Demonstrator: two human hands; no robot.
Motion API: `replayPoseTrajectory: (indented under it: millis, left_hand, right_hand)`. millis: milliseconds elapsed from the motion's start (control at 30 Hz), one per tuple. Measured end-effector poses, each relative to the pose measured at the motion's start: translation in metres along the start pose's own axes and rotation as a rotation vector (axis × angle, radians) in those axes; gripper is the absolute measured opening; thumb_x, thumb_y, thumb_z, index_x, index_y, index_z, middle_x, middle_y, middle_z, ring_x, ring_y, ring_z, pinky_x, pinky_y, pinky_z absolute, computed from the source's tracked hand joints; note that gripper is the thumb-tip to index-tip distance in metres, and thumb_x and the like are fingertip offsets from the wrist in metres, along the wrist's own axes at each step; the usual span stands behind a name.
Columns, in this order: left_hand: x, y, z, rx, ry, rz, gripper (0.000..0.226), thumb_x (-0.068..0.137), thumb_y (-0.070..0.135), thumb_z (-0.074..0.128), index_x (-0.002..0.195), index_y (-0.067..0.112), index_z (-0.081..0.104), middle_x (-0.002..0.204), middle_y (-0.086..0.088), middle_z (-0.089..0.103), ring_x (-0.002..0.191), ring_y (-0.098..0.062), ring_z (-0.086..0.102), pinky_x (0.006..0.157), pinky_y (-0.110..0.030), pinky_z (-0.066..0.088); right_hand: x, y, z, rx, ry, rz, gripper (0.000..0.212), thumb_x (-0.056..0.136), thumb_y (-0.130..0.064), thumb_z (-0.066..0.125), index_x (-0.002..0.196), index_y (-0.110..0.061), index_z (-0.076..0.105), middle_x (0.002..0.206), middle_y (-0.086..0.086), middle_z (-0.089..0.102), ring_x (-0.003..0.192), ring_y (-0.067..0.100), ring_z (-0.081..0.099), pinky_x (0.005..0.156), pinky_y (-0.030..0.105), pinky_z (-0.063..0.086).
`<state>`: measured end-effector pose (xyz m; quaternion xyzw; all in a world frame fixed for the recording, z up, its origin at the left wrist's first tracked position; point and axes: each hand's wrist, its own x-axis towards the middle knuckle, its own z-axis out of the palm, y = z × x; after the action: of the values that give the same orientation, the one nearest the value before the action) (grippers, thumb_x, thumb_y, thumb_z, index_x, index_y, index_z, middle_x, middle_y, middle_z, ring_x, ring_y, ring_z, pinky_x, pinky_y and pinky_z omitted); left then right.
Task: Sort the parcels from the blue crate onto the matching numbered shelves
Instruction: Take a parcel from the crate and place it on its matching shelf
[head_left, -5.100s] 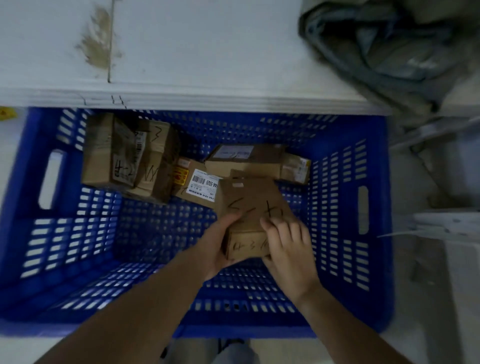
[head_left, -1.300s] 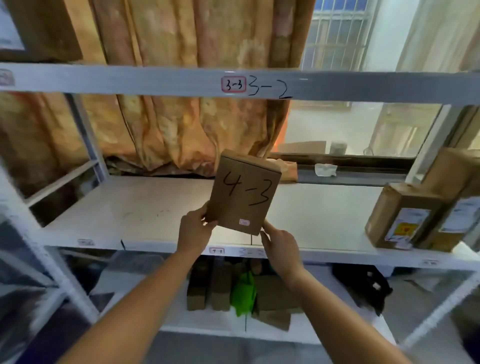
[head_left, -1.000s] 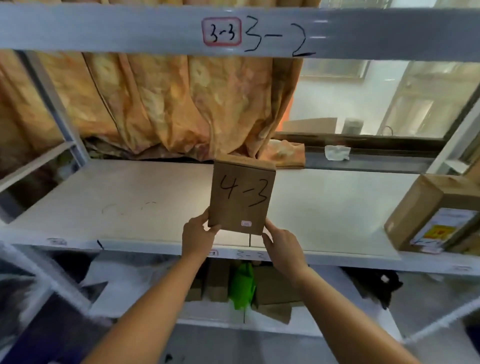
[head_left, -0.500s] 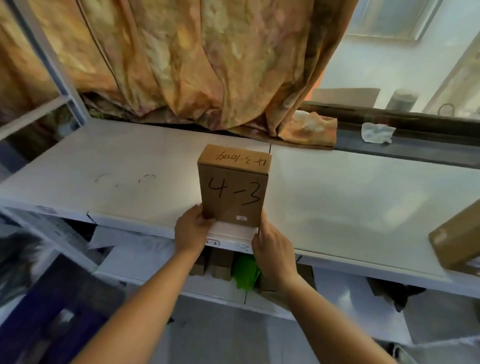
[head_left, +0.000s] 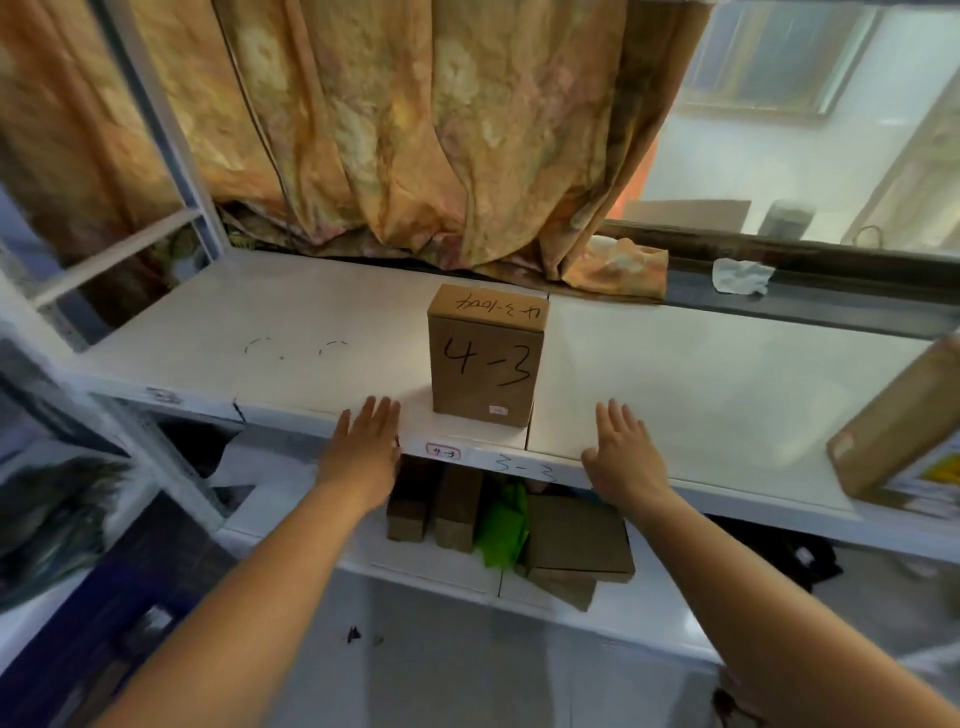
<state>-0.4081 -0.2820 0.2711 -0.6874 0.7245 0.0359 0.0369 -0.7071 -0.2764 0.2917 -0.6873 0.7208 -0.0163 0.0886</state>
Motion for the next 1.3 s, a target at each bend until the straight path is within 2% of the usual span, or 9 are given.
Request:
replayPoseTrajectory:
  millis: [100,267,433,500,633,767,933,1100,1300]
  left_hand:
    - [-0.029,-0.022,-0.032,0.112,0.023,0.021,0.059,0.102,0.032,0.021,0.15,0.012,-0.007,0.16,-0.003,-0.009,0.147,-0.019,-0.01,0.12,-0.039,-0.004]
    - [-0.073,-0.038,-0.125,0.064,0.12,-0.008,0.059,0.102,0.035,0.018,0.15,0.012,-0.006,0.159,-0.003,-0.01,0.147,-0.017,-0.01,0.12,-0.038,-0.002]
    - [-0.115,-0.055,-0.218,-0.056,0.317,-0.023,0.059,0.101,0.036,0.023,0.151,0.014,0.002,0.16,-0.003,0.0,0.148,-0.02,0.001,0.12,-0.04,0.009]
    - [-0.136,-0.064,-0.232,-0.03,0.347,-0.039,0.058,0.101,0.037,0.022,0.151,0.014,0.004,0.16,-0.004,0.002,0.148,-0.021,0.002,0.119,-0.038,0.009]
    - [-0.181,-0.088,-0.228,-0.043,0.305,-0.101,0.059,0.101,0.038,0.021,0.152,0.013,0.004,0.16,-0.005,-0.001,0.148,-0.021,-0.003,0.12,-0.039,0.005]
    - [-0.242,-0.139,-0.208,-0.08,0.274,-0.188,0.058,0.101,0.036,0.021,0.151,0.015,0.003,0.16,-0.003,-0.001,0.148,-0.019,-0.002,0.119,-0.038,0.002]
    - [-0.358,-0.253,-0.181,-0.058,0.248,-0.497,0.059,0.101,0.039,0.02,0.151,0.013,0.003,0.16,-0.003,0.0,0.148,-0.018,-0.001,0.119,-0.037,0.001]
    - [-0.523,-0.344,-0.163,0.011,0.199,-0.88,0.059,0.101,0.039,0.022,0.151,0.013,0.004,0.16,-0.005,0.002,0.148,-0.02,0.002,0.119,-0.038,0.006]
    - [-0.593,-0.385,-0.132,-0.025,0.098,-1.039,0.059,0.102,0.039,0.019,0.151,0.012,0.002,0.16,-0.003,-0.002,0.148,-0.018,-0.004,0.12,-0.039,0.002]
  right_hand:
    - [-0.019,-0.002,-0.036,-0.116,0.05,-0.041,0.061,0.1,-0.023,0.032,0.152,-0.01,0.003,0.161,0.01,-0.002,0.148,0.025,-0.004,0.121,0.039,0.002]
    - [-0.053,-0.031,-0.134,-0.139,0.185,-0.139,0.062,0.098,-0.022,0.039,0.151,-0.01,0.011,0.161,0.009,0.006,0.149,0.024,0.001,0.12,0.039,0.006]
    - [-0.1,-0.087,-0.232,-0.011,0.339,-0.251,0.051,0.092,-0.023,0.048,0.14,-0.013,0.039,0.148,0.011,0.038,0.138,0.031,0.032,0.112,0.044,0.028]
    - [-0.118,-0.113,-0.244,-0.001,0.348,-0.311,0.049,0.093,-0.027,0.046,0.14,-0.014,0.04,0.147,0.009,0.041,0.136,0.031,0.035,0.112,0.043,0.031]
    - [-0.149,-0.164,-0.227,-0.107,0.258,-0.434,0.056,0.096,-0.019,0.043,0.148,-0.014,0.025,0.157,0.004,0.025,0.145,0.022,0.018,0.117,0.037,0.016]
    - [-0.175,-0.229,-0.203,-0.13,0.18,-0.576,0.059,0.092,-0.015,0.045,0.147,-0.013,0.026,0.155,0.007,0.025,0.142,0.027,0.024,0.115,0.036,0.023]
    - [-0.211,-0.348,-0.17,-0.185,0.057,-0.819,0.059,0.098,-0.023,0.04,0.151,-0.013,0.016,0.159,0.007,0.017,0.145,0.025,0.017,0.116,0.034,0.017]
    - [-0.286,-0.489,-0.118,-0.06,-0.077,-1.18,0.058,0.097,-0.013,0.043,0.15,-0.014,0.02,0.153,0.012,0.029,0.133,0.034,0.037,0.108,0.044,0.036]
    - [-0.32,-0.575,-0.057,-0.22,-0.221,-1.34,0.059,0.101,-0.019,0.036,0.153,-0.015,0.008,0.161,0.003,0.003,0.148,0.022,0.002,0.118,0.033,0.005]
